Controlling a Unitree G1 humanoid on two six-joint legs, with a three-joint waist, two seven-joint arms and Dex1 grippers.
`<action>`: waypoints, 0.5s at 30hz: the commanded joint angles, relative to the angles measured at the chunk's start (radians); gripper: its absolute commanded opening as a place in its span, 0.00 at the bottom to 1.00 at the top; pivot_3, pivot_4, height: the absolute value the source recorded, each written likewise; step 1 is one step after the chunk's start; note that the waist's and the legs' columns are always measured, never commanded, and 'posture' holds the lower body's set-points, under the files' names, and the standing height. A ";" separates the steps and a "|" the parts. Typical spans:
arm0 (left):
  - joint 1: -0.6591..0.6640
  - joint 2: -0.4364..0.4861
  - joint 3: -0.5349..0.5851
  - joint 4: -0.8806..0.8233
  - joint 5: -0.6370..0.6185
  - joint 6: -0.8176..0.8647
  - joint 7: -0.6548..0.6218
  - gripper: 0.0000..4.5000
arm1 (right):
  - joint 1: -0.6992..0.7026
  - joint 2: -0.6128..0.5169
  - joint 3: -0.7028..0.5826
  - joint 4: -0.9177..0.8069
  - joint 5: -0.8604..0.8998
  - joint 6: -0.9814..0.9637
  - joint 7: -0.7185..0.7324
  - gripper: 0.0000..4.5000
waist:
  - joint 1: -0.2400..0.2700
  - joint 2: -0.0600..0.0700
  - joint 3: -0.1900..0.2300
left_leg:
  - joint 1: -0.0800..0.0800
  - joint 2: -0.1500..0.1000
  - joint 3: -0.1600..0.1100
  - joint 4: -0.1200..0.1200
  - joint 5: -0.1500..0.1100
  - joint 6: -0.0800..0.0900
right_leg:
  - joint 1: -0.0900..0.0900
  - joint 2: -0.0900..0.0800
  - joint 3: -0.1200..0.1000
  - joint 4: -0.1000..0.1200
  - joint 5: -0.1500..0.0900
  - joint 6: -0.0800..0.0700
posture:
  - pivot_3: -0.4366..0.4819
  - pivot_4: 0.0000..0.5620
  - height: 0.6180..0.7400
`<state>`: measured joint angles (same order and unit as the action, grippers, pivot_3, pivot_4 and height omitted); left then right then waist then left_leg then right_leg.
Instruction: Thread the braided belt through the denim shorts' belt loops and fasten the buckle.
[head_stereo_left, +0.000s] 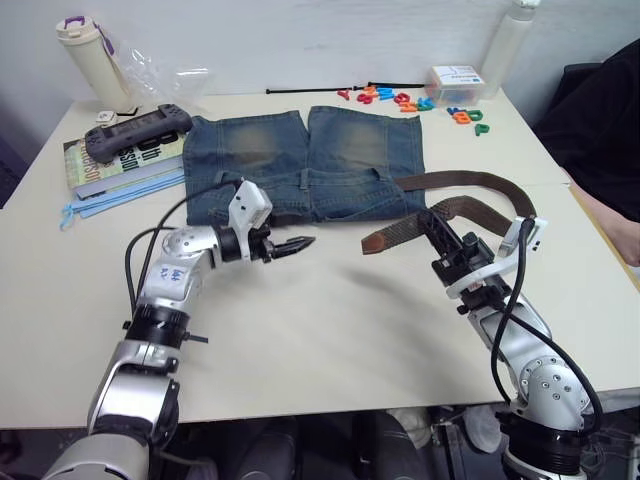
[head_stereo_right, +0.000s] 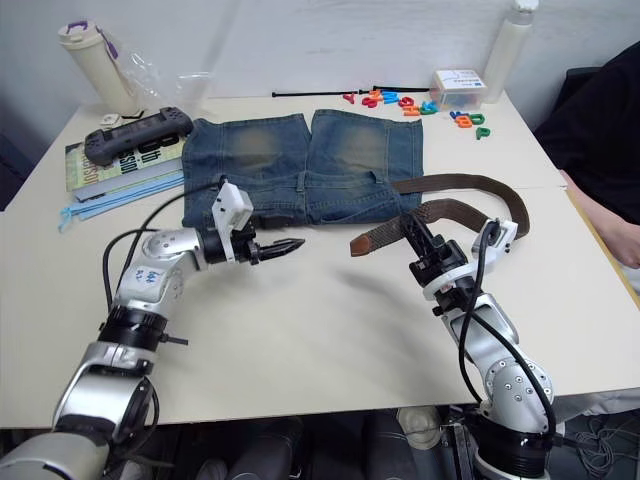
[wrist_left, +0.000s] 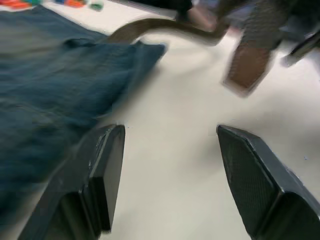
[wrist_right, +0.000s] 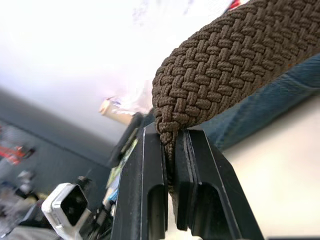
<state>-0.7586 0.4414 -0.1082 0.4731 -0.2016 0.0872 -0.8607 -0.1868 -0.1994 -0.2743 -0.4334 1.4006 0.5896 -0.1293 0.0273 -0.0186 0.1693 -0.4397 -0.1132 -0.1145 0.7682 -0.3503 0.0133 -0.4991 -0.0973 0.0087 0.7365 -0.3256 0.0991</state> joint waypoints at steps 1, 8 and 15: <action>-0.118 -0.034 -0.042 0.244 0.185 -0.330 0.163 0.73 | 0.008 -0.002 -0.026 -0.074 0.039 -0.030 -0.038 0.00 | 0.000 0.000 0.000 | 0.000 0.000 0.000 0.000 0.000 0.001 | 0.000 0.000 0.000 0.000 0.000 0.000 | 0.48 0.27 0.34; -0.277 -0.053 -0.167 0.610 0.448 -0.447 0.414 0.73 | 0.009 -0.011 -0.025 -0.137 0.076 -0.050 -0.086 0.00 | -0.008 0.000 0.000 | -0.002 -0.001 0.001 0.000 0.000 0.002 | -0.002 -0.001 0.001 0.001 0.001 0.001 | 0.48 0.27 0.34; -0.328 -0.054 -0.188 0.724 0.522 -0.475 0.497 0.61 | 0.001 -0.015 -0.016 -0.157 0.085 -0.073 -0.108 0.00 | -0.010 -0.001 0.000 | -0.001 -0.001 0.002 0.000 0.000 0.002 | -0.002 -0.001 0.001 0.003 0.001 0.001 | 0.48 0.27 0.34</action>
<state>-1.0839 0.3717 -0.3021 1.1663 0.3091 -0.3753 -0.3673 -0.1756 -0.2053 -0.2850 -0.5483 1.4626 0.5419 -0.2348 0.0169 -0.0192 0.1693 -0.4409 -0.1141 -0.1127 0.7686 -0.3502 0.0154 -0.5015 -0.0981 0.0102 0.7402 -0.3250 0.1004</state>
